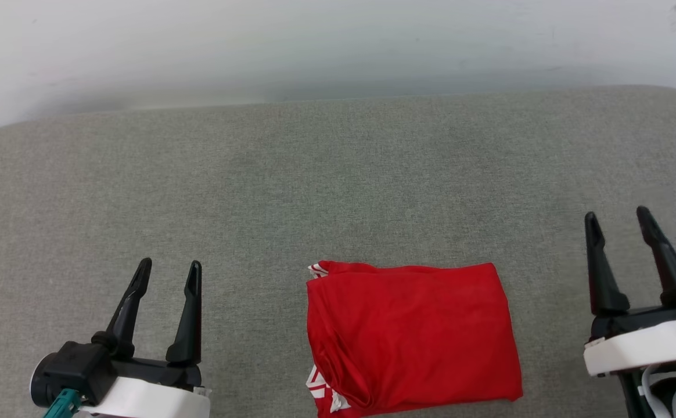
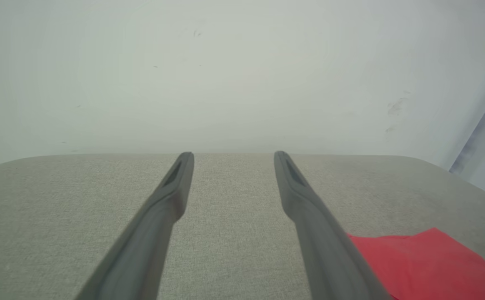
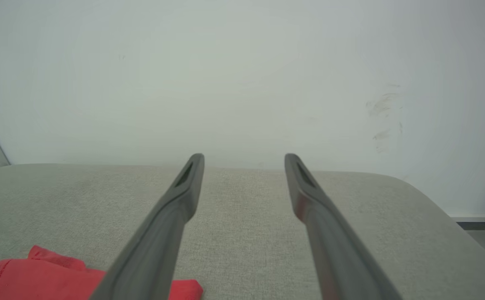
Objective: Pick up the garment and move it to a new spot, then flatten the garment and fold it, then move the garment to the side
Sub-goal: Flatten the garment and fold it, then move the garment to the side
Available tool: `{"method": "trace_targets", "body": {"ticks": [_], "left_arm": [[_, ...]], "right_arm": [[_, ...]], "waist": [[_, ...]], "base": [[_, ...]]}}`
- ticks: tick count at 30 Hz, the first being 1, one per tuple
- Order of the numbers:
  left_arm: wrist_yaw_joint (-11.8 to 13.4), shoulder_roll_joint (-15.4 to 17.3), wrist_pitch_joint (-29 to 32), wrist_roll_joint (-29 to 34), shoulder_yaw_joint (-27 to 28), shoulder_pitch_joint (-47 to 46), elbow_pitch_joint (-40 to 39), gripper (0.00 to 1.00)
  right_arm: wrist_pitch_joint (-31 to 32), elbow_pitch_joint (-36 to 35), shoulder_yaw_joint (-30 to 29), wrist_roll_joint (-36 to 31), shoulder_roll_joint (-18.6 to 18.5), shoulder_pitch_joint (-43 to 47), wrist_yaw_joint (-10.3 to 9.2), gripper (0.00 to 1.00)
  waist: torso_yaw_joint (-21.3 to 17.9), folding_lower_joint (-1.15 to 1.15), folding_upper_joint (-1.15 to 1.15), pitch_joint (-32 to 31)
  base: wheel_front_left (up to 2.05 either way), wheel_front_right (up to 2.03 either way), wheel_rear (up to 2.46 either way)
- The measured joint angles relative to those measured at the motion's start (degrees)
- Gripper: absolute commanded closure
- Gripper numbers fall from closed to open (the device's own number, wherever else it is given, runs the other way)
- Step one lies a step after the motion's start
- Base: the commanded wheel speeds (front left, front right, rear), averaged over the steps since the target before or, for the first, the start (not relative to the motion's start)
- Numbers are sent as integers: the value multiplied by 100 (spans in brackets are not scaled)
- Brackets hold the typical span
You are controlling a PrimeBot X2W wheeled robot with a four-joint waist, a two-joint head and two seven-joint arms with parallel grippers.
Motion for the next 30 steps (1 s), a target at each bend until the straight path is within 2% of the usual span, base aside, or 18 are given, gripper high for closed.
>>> {"method": "trace_targets", "body": {"ticks": [13,18,23,26,30], "left_arm": [[0,-27,0,-3,-60,25,16,0],[0,-14,0,-8,-96,25,35,0],[0,14,0,-21,-142,13,58,0],[0,30,0,-30,-146,-4,70,0],[0,44,0,-44,-180,-49,87,0]], "right_arm": [[-104,34,76,-169,168,158,0,0],[181,-25,89,-112,118,159,0,0],[1129,-208,265,104,-142,170,0,0],[2053,-380,458,349,-377,183,1,0],[3405,-592,474,891,-439,202,1,0]], "waist": [[74,0,0,-46],[91,0,0,-20],[127,0,0,44],[152,0,0,90],[196,0,0,174]], "base": [[0,0,0],[0,0,0],[0,0,0],[0,0,0],[0,0,0]]}}
